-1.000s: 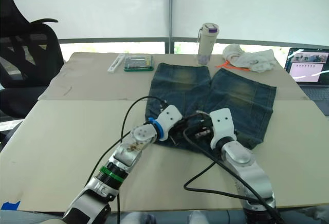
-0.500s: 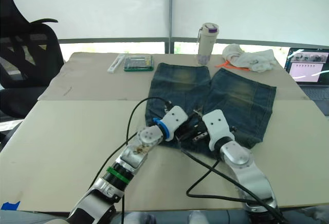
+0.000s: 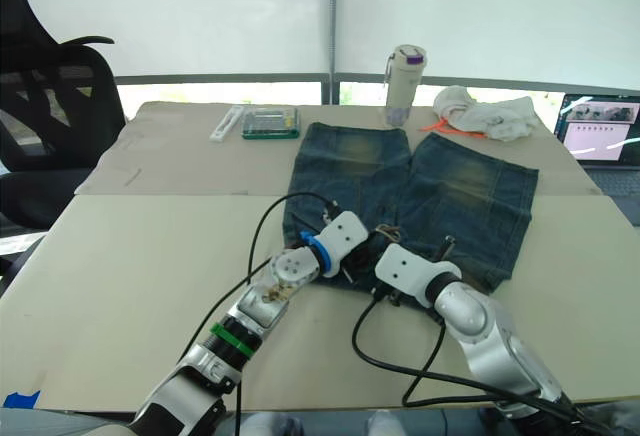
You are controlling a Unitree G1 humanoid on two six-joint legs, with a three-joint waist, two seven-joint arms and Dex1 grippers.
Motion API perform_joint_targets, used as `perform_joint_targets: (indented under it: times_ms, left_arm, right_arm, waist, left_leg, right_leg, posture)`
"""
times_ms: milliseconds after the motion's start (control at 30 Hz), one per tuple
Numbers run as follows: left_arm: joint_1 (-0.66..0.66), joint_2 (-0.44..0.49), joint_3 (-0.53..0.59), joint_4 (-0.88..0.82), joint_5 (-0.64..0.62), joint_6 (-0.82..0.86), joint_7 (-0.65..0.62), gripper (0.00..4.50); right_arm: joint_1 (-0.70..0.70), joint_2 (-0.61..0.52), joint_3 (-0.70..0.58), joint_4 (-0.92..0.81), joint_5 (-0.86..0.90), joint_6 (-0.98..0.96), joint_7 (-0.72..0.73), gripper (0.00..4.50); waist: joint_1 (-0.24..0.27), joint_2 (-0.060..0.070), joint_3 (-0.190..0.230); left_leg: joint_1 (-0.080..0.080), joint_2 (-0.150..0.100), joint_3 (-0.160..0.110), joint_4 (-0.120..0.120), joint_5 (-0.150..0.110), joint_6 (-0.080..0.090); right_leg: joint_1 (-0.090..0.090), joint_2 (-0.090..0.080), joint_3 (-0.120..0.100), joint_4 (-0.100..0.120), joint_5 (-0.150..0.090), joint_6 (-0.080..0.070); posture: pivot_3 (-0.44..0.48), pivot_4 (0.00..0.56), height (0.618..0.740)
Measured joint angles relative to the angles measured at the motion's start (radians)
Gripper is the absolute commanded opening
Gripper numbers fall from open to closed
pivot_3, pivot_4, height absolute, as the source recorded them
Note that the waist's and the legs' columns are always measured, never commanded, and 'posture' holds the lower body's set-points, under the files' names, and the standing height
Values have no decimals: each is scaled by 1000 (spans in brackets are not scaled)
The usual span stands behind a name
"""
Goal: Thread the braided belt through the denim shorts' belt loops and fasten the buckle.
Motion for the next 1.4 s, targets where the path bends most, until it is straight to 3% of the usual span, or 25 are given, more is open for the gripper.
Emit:
perform_joint_targets:
  times_ms: [100,467,633,733,867,933,1067,1267,1400]
  left_arm:
    - [5,0,1,0,6,-23,1,0]
    - [54,4,-38,2,59,-125,2,0]
    - [56,3,-39,11,71,-139,22,0]
    - [56,-3,-42,17,77,-155,28,0]
    - [58,-2,-41,19,82,-158,34,0]
    - [57,-3,-42,26,83,-166,40,0]
    - [57,-4,-42,37,87,-175,44,0]
    - [57,-2,-44,40,101,-195,47,0]
    - [57,-2,-46,42,103,-196,48,0]
  right_arm:
    - [-1,43,-19,4,6,-2,6,11]
    - [44,-15,-33,59,-41,-189,77,11]
    - [87,60,-98,-7,99,-136,144,1765]
    - [122,108,-184,-100,256,4,188,2803]
    - [123,147,-364,-137,419,181,183,2803]
    - [94,223,-441,-144,508,279,138,2803]
    - [-24,495,-615,-150,718,550,-73,2803]
    - [-141,712,-780,-130,882,741,-325,2803]
    - [-171,753,-816,-113,931,757,-416,1572]
  waist:
    - [-1,0,0]
    - [-1,0,0]
    - [0,0,0]
    - [7,0,0]
    - [12,0,0]
    - [11,0,0]
    - [6,2,-1]
    - [7,3,-1]
    - [3,3,-2]
  left_leg:
    - [0,0,0,0,0,0]
    - [0,0,0,0,0,0]
    - [0,0,-1,0,-1,2]
    - [0,0,-1,2,-3,5]
    - [0,1,-1,4,-5,7]
    - [0,1,-1,4,-5,7]
    - [0,2,-1,3,-4,6]
    - [-1,1,-1,3,-4,6]
    - [-1,0,-1,3,-4,6]
  right_leg:
    - [0,0,0,0,0,0]
    - [0,0,0,0,0,0]
    - [0,0,0,0,0,0]
    - [1,-1,0,0,0,0]
    - [2,-1,0,0,1,0]
    - [1,-1,0,1,1,0]
    - [0,-1,0,2,1,-1]
    - [0,-2,-1,2,1,0]
    - [0,-2,-1,2,1,0]
  posture:
    - [0,150,737]
    - [0,150,737]
    - [0,150,737]
    - [0,150,737]
    - [0,150,737]
    - [0,150,737]
    - [0,150,737]
    - [0,150,737]
    - [0,150,737]
